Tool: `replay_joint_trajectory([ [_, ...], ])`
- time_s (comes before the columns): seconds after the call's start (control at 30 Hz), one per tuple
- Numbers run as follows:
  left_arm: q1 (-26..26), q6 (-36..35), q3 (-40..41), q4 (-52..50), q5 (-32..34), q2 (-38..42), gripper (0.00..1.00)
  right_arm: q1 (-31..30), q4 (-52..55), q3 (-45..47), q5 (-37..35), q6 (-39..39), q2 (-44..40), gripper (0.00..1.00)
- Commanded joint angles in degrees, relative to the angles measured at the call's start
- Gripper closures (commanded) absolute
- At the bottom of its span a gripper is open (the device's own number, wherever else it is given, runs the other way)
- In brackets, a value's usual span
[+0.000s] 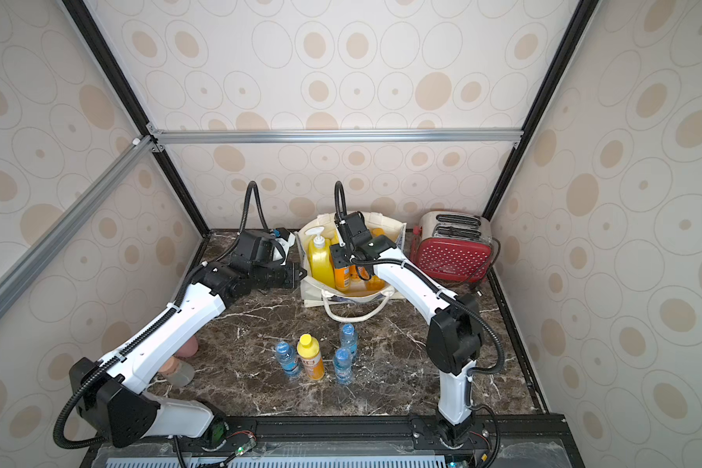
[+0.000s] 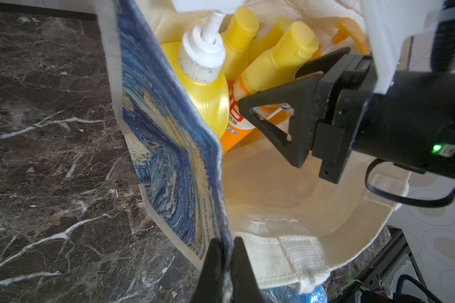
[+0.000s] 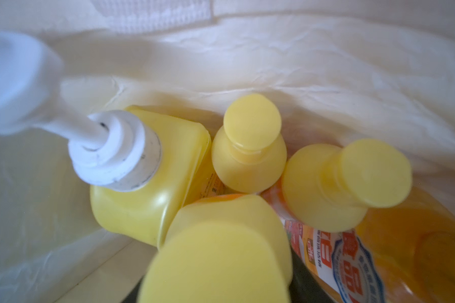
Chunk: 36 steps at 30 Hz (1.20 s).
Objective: Pack dish soap into the shopping bag
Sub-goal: Adjust the bottle of dish soap in the shopping bag.
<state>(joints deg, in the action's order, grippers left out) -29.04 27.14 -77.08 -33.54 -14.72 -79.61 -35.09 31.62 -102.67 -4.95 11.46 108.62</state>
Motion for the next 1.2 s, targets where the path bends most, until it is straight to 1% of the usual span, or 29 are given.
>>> replay_joint_trajectory([
  [0.0,-0.23,-1.21,-1.62,-1.53,-1.46,0.52,0.98,-1.22,-8.14,-1.02,2.57,1.09,-0.43,0.71],
  [0.2,-0.24,-1.30,-1.32,-1.35,-1.51,0.43,0.98,-1.22,-10.72,2.01,2.62,1.24,0.75,0.71],
  [0.3,-0.30,-1.30,-1.17,-1.18,-1.59,0.23,0.98,-1.30,-11.14,3.12,2.67,1.28,1.24,0.67],
  [0.4,-0.23,-1.30,-1.15,-1.05,-1.61,0.25,0.98,-1.27,-11.32,4.07,2.75,1.45,1.29,0.62],
  [0.5,-0.26,-1.21,-0.97,-0.83,-1.68,0.25,0.98,-1.24,-11.41,4.54,3.47,1.64,0.76,0.54],
  [0.57,-0.23,-1.21,-0.95,-0.84,-1.55,0.25,0.98,-1.22,-11.10,4.36,4.77,1.89,-0.08,0.46],
  [0.67,-0.26,-1.29,-0.71,-0.92,-1.38,0.51,0.98,-1.26,-9.47,3.23,6.69,1.72,-1.78,0.37],
  [0.9,-0.27,-1.55,-0.58,-1.36,-0.38,1.21,0.96,-0.52,-2.98,-0.22,9.49,0.28,-7.79,0.24],
  [1.07,-0.24,-1.74,-0.67,-1.44,1.15,2.16,0.89,0.09,4.39,-2.12,11.00,-1.56,-12.95,0.23],
  [1.17,-0.23,-1.87,-0.98,-1.57,1.49,2.55,0.78,0.10,9.13,-1.54,12.03,-3.04,-17.68,0.24],
])
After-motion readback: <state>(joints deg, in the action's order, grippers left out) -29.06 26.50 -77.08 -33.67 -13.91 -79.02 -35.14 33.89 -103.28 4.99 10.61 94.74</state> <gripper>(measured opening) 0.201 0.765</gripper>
